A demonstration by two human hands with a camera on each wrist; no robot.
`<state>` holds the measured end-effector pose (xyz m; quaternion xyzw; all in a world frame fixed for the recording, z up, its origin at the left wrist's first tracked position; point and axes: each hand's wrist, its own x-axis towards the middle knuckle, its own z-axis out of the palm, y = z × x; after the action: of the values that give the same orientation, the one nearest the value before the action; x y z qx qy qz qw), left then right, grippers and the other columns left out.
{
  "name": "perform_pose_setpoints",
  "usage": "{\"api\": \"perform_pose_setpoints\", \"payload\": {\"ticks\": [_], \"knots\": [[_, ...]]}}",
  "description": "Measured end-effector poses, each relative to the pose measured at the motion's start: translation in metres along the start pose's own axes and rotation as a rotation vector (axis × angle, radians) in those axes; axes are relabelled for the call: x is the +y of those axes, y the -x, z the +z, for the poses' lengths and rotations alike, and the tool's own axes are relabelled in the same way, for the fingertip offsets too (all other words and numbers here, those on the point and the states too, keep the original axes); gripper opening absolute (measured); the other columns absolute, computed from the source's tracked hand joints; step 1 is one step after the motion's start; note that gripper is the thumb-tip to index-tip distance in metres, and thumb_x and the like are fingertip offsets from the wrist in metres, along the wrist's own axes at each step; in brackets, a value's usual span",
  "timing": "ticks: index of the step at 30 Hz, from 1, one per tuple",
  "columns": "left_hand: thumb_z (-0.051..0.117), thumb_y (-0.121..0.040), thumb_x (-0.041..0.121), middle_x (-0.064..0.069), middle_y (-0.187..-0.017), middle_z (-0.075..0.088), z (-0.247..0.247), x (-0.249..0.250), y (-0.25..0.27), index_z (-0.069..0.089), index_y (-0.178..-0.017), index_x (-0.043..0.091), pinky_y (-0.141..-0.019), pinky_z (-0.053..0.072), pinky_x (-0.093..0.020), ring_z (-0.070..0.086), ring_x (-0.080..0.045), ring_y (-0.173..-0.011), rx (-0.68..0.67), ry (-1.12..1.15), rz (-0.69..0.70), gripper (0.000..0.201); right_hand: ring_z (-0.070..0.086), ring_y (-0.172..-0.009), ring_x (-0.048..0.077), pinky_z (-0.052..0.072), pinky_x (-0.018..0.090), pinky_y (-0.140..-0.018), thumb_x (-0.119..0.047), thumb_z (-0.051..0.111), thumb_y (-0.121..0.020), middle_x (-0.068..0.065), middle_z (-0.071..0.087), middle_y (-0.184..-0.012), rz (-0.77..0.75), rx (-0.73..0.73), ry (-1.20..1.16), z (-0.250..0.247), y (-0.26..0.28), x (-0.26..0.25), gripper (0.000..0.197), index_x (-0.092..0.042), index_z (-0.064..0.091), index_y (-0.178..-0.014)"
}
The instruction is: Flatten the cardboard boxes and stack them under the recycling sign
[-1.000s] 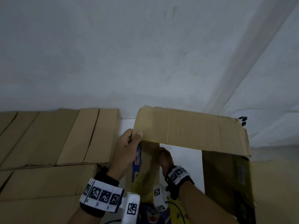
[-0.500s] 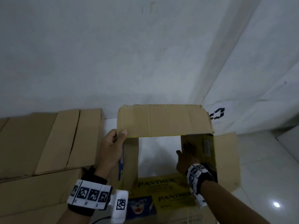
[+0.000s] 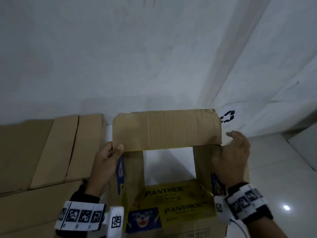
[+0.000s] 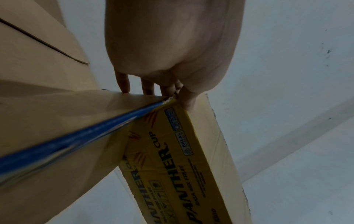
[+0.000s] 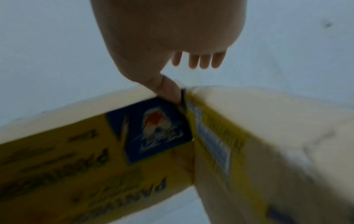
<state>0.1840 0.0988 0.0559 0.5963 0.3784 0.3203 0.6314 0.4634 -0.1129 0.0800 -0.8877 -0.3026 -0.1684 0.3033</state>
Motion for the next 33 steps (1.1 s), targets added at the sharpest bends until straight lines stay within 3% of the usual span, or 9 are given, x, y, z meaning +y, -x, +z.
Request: {"api": "perform_pose_setpoints", "payload": {"ticks": [2, 5, 7, 12, 16, 21, 26, 30, 33], "knots": [[0.057, -0.092, 0.037, -0.028, -0.102, 0.064, 0.001, 0.001, 0.004, 0.063, -0.099, 0.006, -0.089, 0.049, -0.050, 0.064, -0.034, -0.094, 0.013, 0.002, -0.007, 0.032, 0.043, -0.126, 0.031, 0.031, 0.049, -0.105, -0.019, 0.064, -0.070, 0.009, 0.056, -0.123, -0.048, -0.219, 0.121, -0.004, -0.018, 0.024, 0.048, -0.016, 0.056, -0.117], [0.058, -0.091, 0.038, -0.028, -0.090, 0.061, 0.009, 0.006, 0.007, 0.060, -0.088, 0.005, -0.079, 0.048, -0.046, 0.061, -0.034, -0.084, -0.002, -0.014, 0.008, 0.033, 0.056, -0.109, 0.026, 0.035, 0.054, -0.101, -0.047, 0.043, -0.072, -0.005, 0.062, -0.097, -0.144, -0.450, 0.269, -0.013, -0.040, 0.053, 0.029, -0.036, 0.060, -0.092], [0.057, -0.090, 0.038, -0.022, -0.078, 0.057, 0.020, 0.009, 0.005, 0.056, -0.073, 0.012, -0.071, 0.045, -0.042, 0.057, -0.030, -0.075, -0.022, -0.059, 0.027, 0.031, 0.060, -0.094, 0.024, 0.036, 0.051, -0.099, -0.049, 0.041, -0.075, -0.010, 0.056, -0.079, -0.191, -0.405, 0.358, -0.025, -0.051, 0.059, 0.021, -0.035, 0.055, -0.082], [0.055, -0.091, 0.047, 0.009, -0.091, 0.072, 0.047, 0.014, 0.000, 0.066, -0.094, 0.029, -0.074, 0.055, -0.033, 0.067, -0.008, -0.088, 0.009, -0.320, 0.168, 0.022, 0.062, -0.074, 0.029, 0.042, 0.046, -0.087, -0.040, 0.059, -0.083, -0.003, 0.062, -0.064, -0.231, -0.226, 0.502, -0.054, -0.090, 0.053, 0.015, -0.030, 0.066, -0.074], [0.050, -0.090, 0.058, 0.011, -0.087, 0.070, 0.044, 0.007, -0.006, 0.062, -0.092, 0.032, -0.066, 0.051, -0.033, 0.066, -0.007, -0.079, 0.025, -0.444, 0.150, 0.028, 0.059, -0.061, 0.028, 0.031, 0.040, -0.079, -0.025, 0.075, -0.072, 0.001, 0.064, -0.058, -0.284, -0.234, 0.597, -0.065, -0.110, 0.030, 0.012, -0.032, 0.072, -0.064], [0.060, -0.095, 0.015, 0.006, -0.080, 0.063, 0.026, -0.001, 0.012, 0.064, -0.088, 0.009, -0.062, 0.046, -0.008, 0.062, 0.011, -0.070, 0.073, -0.305, 0.059, 0.010, 0.059, -0.049, 0.024, 0.038, 0.026, -0.056, -0.032, 0.079, -0.075, 0.002, 0.066, -0.057, -0.284, -0.295, 0.493, -0.045, -0.092, 0.004, 0.012, -0.035, 0.077, -0.086], [0.060, -0.085, 0.044, 0.005, -0.101, 0.072, -0.023, -0.059, 0.043, 0.068, -0.102, 0.032, -0.076, 0.055, -0.038, 0.068, -0.012, -0.093, 0.069, -0.345, -0.102, 0.022, 0.061, -0.059, 0.009, 0.053, 0.023, -0.054, -0.037, 0.056, -0.090, -0.014, 0.068, -0.076, -0.280, -0.531, 0.513, 0.018, -0.034, 0.022, 0.053, -0.048, 0.037, -0.138], [0.061, -0.094, 0.019, -0.005, -0.097, 0.068, -0.044, -0.104, 0.069, 0.067, -0.094, 0.022, -0.075, 0.050, -0.038, 0.064, -0.025, -0.095, 0.006, -0.509, -0.315, 0.007, 0.064, -0.086, 0.010, 0.052, 0.022, -0.060, -0.014, 0.062, -0.085, -0.017, 0.063, -0.109, -0.207, -0.741, 0.254, 0.052, 0.032, 0.050, 0.078, -0.051, 0.022, -0.140], [0.065, -0.092, 0.026, -0.007, -0.105, 0.065, -0.052, -0.131, 0.086, 0.069, -0.101, 0.025, -0.093, 0.047, -0.046, 0.059, -0.019, -0.103, -0.210, -0.474, -0.388, 0.011, 0.062, -0.093, 0.016, 0.056, 0.032, -0.071, -0.017, 0.059, -0.089, -0.009, 0.063, -0.116, -0.136, -0.867, 0.171, 0.076, 0.085, 0.079, 0.061, -0.055, 0.032, -0.128]]}}
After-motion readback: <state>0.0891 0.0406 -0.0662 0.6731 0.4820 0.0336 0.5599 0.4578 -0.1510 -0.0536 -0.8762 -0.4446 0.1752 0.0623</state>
